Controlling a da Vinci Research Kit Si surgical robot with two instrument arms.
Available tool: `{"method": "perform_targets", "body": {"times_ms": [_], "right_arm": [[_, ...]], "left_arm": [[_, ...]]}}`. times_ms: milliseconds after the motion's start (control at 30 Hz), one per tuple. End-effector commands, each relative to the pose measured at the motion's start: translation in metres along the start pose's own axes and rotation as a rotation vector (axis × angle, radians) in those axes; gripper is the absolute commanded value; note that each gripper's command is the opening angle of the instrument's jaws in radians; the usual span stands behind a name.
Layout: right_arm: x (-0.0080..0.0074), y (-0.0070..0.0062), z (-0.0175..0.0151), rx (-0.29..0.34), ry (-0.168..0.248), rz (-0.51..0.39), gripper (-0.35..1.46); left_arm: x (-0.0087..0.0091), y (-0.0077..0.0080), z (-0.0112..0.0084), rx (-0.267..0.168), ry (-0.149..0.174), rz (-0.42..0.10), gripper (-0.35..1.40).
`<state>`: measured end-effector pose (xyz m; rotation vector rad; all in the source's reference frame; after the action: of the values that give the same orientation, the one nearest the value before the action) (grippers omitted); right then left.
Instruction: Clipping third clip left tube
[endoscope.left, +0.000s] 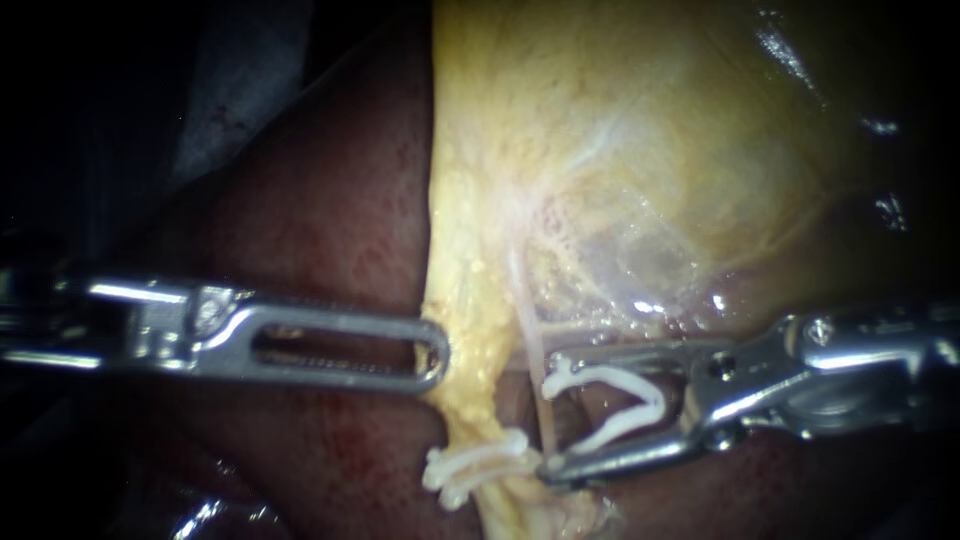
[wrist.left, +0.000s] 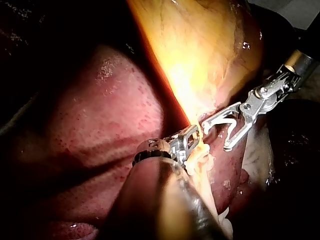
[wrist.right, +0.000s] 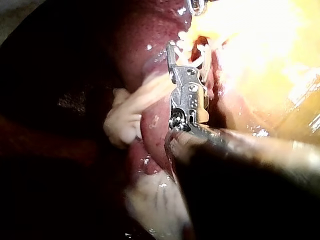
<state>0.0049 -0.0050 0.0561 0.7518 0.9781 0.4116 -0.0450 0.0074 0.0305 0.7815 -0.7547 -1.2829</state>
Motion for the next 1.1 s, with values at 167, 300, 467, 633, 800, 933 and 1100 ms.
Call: {"method": "perform_targets", "body": {"times_ms": [167,300,467,633,800,933,1100], "right_arm": [[0.0,0.0002,0.0011,0.005,-0.003,0.003,0.58],[0.0002,0.0004,0.0021,0.007,-0.005,0.005,0.58],[0.0004,0.0007,0.0035,0.02,-0.013,-0.001,0.57],[0.0001,0.0009,0.0054,0.025,-0.018,0.002,0.58],[-0.0005,0.001,0.0066,0.032,-0.024,0.008,0.58],[-0.0009,0.0012,0.0075,0.032,-0.025,0.016,0.57],[-0.0012,0.0013,0.0089,0.047,-0.036,0.015,0.57]], "left_arm": [[0.0001,-0.0001,0.0,-0.001,0.0,0.0,-0.35],[0.0001,-0.0002,0.0001,-0.001,-0.001,-0.001,-0.35],[0.0001,-0.0002,0.0001,-0.001,-0.001,-0.001,-0.35],[0.0001,-0.0003,0.0001,-0.002,-0.001,-0.001,-0.35],[0.0001,-0.0004,0.0001,-0.002,-0.002,-0.001,-0.35],[0.0001,-0.0004,0.0001,-0.002,-0.002,-0.002,-0.35],[0.0001,-0.0005,0.0002,-0.003,-0.003,-0.002,-0.35]]}}
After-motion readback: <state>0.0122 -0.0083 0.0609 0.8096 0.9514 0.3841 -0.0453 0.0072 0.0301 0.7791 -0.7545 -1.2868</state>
